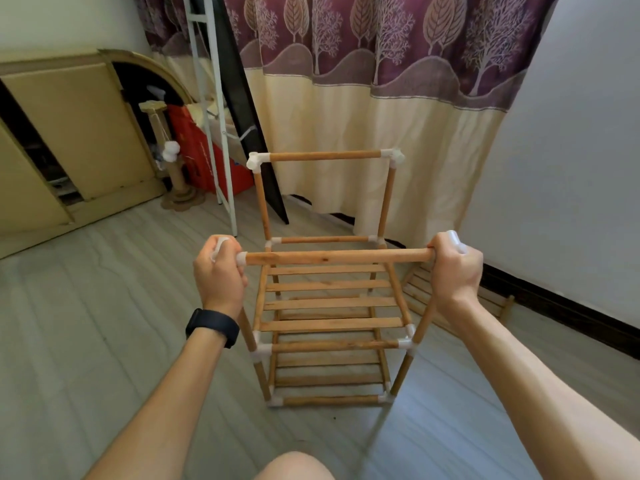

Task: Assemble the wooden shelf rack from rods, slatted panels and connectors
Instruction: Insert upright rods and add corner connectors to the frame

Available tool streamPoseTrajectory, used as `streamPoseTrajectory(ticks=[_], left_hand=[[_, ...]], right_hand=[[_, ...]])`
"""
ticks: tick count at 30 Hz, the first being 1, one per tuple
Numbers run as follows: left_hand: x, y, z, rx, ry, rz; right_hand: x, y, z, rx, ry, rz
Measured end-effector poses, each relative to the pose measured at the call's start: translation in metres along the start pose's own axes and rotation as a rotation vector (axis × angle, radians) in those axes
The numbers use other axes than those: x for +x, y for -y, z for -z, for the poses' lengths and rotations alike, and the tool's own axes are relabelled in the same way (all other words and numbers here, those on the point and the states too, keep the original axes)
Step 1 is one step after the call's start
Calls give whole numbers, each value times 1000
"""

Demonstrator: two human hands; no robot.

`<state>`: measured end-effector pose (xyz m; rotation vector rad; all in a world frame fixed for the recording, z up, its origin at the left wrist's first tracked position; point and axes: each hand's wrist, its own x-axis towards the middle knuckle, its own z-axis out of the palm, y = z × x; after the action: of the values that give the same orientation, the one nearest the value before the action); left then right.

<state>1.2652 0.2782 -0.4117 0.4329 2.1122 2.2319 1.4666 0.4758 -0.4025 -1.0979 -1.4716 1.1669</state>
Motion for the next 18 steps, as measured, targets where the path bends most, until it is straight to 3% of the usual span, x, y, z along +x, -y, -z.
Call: streamPoseTrajectory(ticks=[6,11,15,18], left_hand=[[-5,-1,3,-32,8,25],[-11,-10,12,129,42,27],[-7,-31,19,482,76,-68],[-9,-52,13,849,111,-314]], right_hand=[[-2,-9,7,34,77,36],[-10,-7,26,-107,198,53],[-13,9,49,-276,335,91],[-9,4,76,-480,490,302]])
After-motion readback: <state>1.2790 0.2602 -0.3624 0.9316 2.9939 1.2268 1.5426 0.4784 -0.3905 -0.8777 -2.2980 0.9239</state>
